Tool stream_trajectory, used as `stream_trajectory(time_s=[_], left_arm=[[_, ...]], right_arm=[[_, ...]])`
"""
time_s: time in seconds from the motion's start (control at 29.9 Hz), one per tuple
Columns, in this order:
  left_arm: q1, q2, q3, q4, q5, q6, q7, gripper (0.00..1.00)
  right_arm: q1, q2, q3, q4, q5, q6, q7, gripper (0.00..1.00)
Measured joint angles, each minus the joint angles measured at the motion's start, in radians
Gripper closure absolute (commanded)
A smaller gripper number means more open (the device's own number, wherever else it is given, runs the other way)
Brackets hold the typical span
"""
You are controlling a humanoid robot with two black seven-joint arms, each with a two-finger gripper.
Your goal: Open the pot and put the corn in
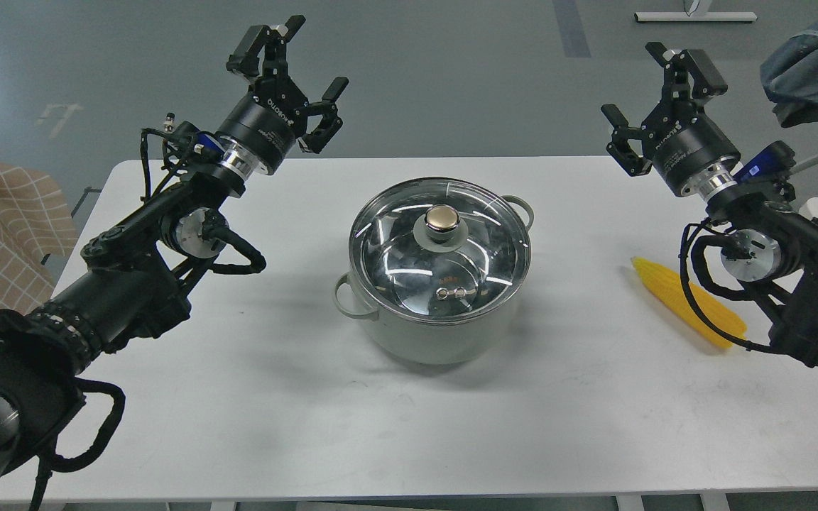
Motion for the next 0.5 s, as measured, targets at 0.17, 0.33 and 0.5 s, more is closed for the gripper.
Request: stream_trajectory(time_s=[0.17,0.33,0.5], left_arm=[[0.0,-0.003,-0.016,-0.006,0.0,0.0,0.0,0.02],[0.0,-0.009,-0.017,-0.011,0.004,0.0,0.001,0.02],[-0.046,0.043,-0.003,-0.049,0.122,0.0,-0.003,0.02]], right_arm=[[0.001,-0.015,0.001,0.011,-0.001,0.013,0.0,0.0],[0.001,-0.022,0.001,0.02,-0.001,0.016,0.0,0.0],[0.002,-0.062,-0.004,0.025,-0.009,0.016,0.0,0.0]])
